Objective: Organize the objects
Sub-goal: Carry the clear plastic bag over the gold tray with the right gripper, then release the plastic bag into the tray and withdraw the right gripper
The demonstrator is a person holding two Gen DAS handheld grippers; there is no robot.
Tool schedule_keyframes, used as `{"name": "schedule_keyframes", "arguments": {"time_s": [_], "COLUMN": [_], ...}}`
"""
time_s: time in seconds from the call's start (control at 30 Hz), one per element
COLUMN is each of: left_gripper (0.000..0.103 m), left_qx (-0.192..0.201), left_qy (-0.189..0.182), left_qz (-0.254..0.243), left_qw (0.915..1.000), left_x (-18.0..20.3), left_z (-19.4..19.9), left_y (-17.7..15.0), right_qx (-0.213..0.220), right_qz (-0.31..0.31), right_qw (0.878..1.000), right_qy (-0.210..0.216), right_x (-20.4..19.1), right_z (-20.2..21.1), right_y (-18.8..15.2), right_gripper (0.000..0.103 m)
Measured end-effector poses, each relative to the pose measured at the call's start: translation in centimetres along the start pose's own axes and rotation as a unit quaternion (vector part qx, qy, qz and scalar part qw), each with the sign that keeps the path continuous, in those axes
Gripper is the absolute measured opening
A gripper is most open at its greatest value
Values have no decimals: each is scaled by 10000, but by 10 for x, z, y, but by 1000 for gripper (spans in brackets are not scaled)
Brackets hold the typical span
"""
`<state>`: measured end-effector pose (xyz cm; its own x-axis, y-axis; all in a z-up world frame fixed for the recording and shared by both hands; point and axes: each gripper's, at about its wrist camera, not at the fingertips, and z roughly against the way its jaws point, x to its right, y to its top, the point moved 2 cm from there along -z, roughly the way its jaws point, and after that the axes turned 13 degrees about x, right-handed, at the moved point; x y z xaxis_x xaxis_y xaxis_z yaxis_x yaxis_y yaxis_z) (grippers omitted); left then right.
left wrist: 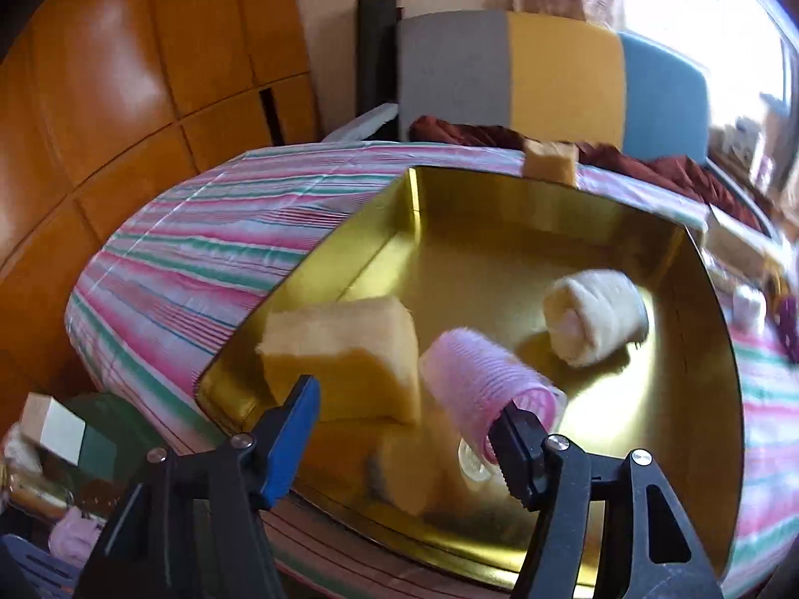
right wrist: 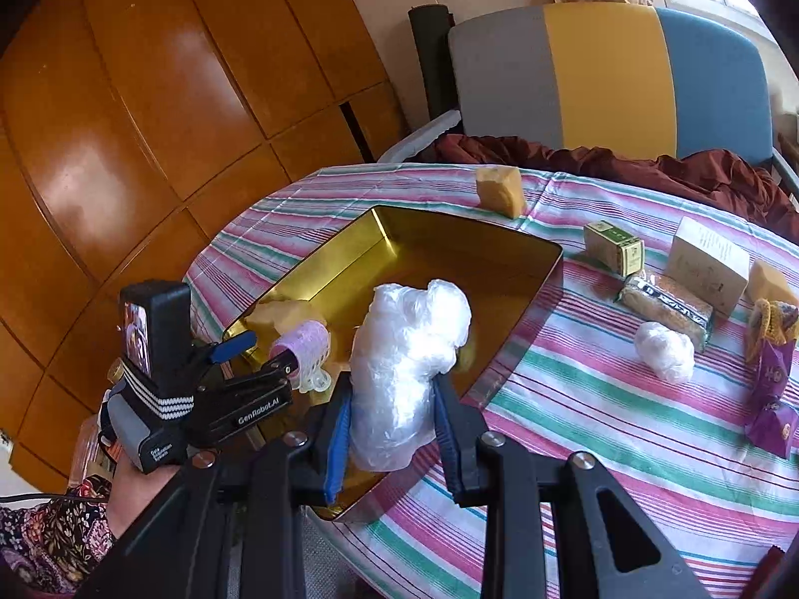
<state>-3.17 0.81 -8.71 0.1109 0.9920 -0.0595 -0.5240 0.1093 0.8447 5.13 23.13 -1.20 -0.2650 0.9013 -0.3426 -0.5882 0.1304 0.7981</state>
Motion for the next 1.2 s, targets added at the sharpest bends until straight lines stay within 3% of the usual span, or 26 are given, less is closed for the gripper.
{"name": "schedule_keyframes", "arguments": {"time_s": [0.07, 0.23, 0.43, 0.83, 0.93, 1.07, 1.2], "left_gripper": [68, 86, 102, 103, 103, 103, 103], "left_qx": [182, 576, 879, 1006, 967, 872, 820], "left_qy": [-40, 72, -195, 181, 190, 163, 51], "left_qz": [269, 507, 1105, 1244, 1368, 1514, 1584], "left_qw": [9995, 9970, 9898, 9870, 9857, 9845, 9839], "left_x": [-9, -22, -40, -56, -60, -62, -58], "left_z": [7, 25, 43, 59, 59, 58, 58], "left_y": [5, 12, 22, 26, 23, 18, 17], "right_qx": [-60, -276, -652, -1270, -1362, -1267, -1018], "right_qz": [24, 137, 252, 187, 72, 48, -93], "right_qw": [10000, 9993, 9971, 9916, 9905, 9917, 9944], "right_qy": [65, 228, 297, 174, 163, 233, 266], "right_x": [-6, -24, -41, -53, -52, -54, -50], "right_z": [-7, -26, -56, -108, -114, -109, -94], "right_y": [-2, -9, -23, -44, -47, -46, -38], "right_gripper": [30, 30, 30, 32, 42, 52, 52]}}
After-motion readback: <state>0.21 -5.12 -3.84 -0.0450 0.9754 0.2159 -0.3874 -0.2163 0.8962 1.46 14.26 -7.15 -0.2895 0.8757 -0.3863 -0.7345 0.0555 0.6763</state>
